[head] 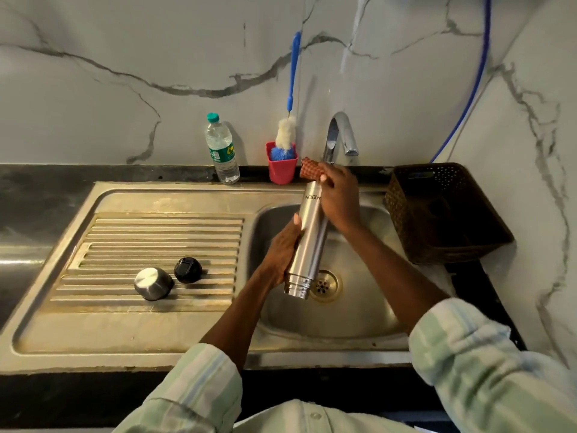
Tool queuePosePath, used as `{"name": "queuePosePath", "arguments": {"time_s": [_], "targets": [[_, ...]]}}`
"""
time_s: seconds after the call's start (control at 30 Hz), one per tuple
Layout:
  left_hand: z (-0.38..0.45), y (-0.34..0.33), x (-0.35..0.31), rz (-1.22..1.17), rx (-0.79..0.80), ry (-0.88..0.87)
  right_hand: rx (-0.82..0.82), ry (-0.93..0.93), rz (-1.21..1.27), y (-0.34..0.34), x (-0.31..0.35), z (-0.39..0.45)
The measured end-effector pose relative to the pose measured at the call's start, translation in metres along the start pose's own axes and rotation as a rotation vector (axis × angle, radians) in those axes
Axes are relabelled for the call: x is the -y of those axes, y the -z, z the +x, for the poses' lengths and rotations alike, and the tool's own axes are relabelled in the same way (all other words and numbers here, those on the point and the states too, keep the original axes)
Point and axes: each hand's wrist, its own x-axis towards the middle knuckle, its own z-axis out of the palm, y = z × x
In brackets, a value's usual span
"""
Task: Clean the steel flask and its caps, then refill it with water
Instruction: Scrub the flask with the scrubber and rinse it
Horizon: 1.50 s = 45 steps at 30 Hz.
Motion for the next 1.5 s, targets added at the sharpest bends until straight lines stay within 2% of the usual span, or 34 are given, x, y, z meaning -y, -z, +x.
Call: {"name": "queuePosePath", "arguments": {"time_s": [0.1,0.17,0.2,0.33,0.37,0.4,0.5,0.57,0.6,0.73,0.77,0.83,0.93,1.23,1.4,1.5], "targets": [[0.005,0.012,-0.002,0.154,0.084,-0.158,0.274,-0.312,0.284,0.028,0.004,0.022],[0.010,0.018,-0.008,0.306,0.062,-0.169,0.348,-0.377,0.331,0.038,0.009,0.018],[0.012,0.020,-0.011,0.371,0.050,-0.171,0.345,-0.312,0.291,0.037,0.011,0.012],[0.024,0.027,-0.008,0.485,-0.041,-0.129,0.232,0.210,-0.006,0.013,0.014,-0.024],[0.025,0.028,-0.006,0.495,-0.046,-0.133,0.205,0.264,-0.040,0.008,0.011,-0.030],[0.024,0.028,-0.004,0.504,-0.037,-0.138,0.184,0.234,-0.021,0.005,0.009,-0.030],[0.021,0.025,0.003,0.508,-0.026,-0.181,0.251,-0.179,0.226,0.013,0.010,-0.011],[0.020,0.022,0.006,0.479,-0.041,-0.207,0.287,-0.315,0.361,0.016,0.009,-0.007],[0.019,0.020,0.004,0.470,-0.036,-0.213,0.273,-0.293,0.365,0.015,0.010,-0.012],[0.023,0.019,-0.003,0.418,-0.032,-0.230,0.112,0.126,0.054,-0.002,0.011,-0.038],[0.024,0.018,-0.005,0.397,-0.042,-0.234,0.071,0.173,0.046,-0.005,0.009,-0.039],[0.023,0.016,-0.006,0.351,-0.041,-0.227,0.041,0.031,0.274,-0.002,0.010,-0.036],[0.022,0.013,-0.006,0.151,-0.004,-0.194,0.182,-0.354,0.769,0.008,0.018,-0.033],[0.013,0.021,-0.021,-0.558,-0.084,-0.210,0.514,-0.740,0.741,0.005,-0.014,-0.052],[0.008,0.024,-0.018,-0.714,-0.171,-0.200,0.582,-1.018,0.957,0.005,-0.027,-0.064],[0.009,0.025,-0.023,-0.813,-0.138,-0.217,0.545,-1.113,1.238,0.002,-0.030,-0.076]]}}
